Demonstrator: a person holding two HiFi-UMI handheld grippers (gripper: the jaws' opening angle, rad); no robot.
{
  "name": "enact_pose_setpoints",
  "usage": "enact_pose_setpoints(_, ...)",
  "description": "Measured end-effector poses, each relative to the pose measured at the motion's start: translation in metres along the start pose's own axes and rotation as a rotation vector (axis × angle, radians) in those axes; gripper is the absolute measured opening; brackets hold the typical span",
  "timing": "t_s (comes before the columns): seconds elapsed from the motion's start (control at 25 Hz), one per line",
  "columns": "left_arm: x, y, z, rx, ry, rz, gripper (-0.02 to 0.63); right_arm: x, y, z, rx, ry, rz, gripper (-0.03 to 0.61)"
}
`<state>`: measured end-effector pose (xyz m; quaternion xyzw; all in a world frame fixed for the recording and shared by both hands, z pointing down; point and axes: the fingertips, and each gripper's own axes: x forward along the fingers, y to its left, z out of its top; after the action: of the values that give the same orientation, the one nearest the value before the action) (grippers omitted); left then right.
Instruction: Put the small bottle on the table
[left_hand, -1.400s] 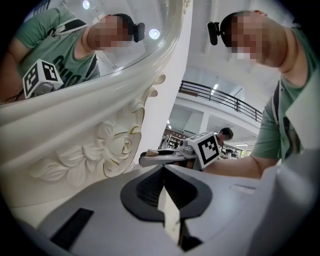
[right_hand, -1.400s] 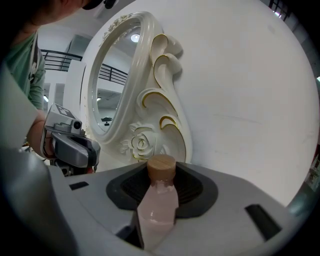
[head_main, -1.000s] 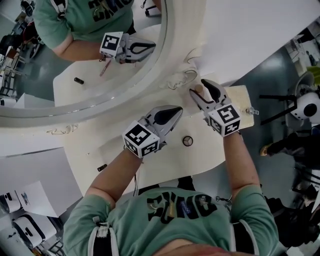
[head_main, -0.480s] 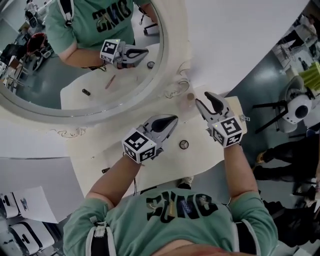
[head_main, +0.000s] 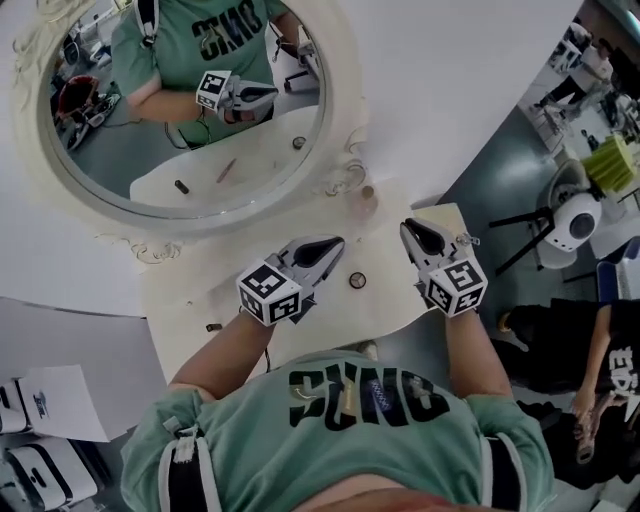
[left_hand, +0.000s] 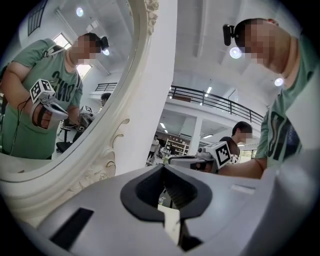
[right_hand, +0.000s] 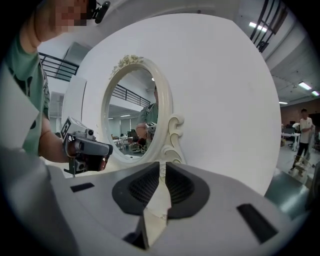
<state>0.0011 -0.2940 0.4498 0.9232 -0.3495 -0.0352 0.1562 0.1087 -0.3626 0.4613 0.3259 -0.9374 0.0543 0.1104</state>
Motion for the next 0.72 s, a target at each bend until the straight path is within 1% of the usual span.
enact_pose_setpoints(0.16,-0.016,-0.02,0.011,0.014,-0.005,-0.004,0.009,-0.026,0.02,0.006,0.022,0.008,0.013,0.011)
enact_pose_setpoints(0.36,-0.036,-0.042,0.02,0.021,-0.018,-0.001,0.009,-0.052,0.048,0.005,0.007,0.034,0.035,-0.005)
enact_pose_setpoints(0.72,-0.059,-0.067,0.017,0.024,-0.019,0.019,0.009,-0.088,0.064,0.007,0.075,0.025,0.081,-0.006)
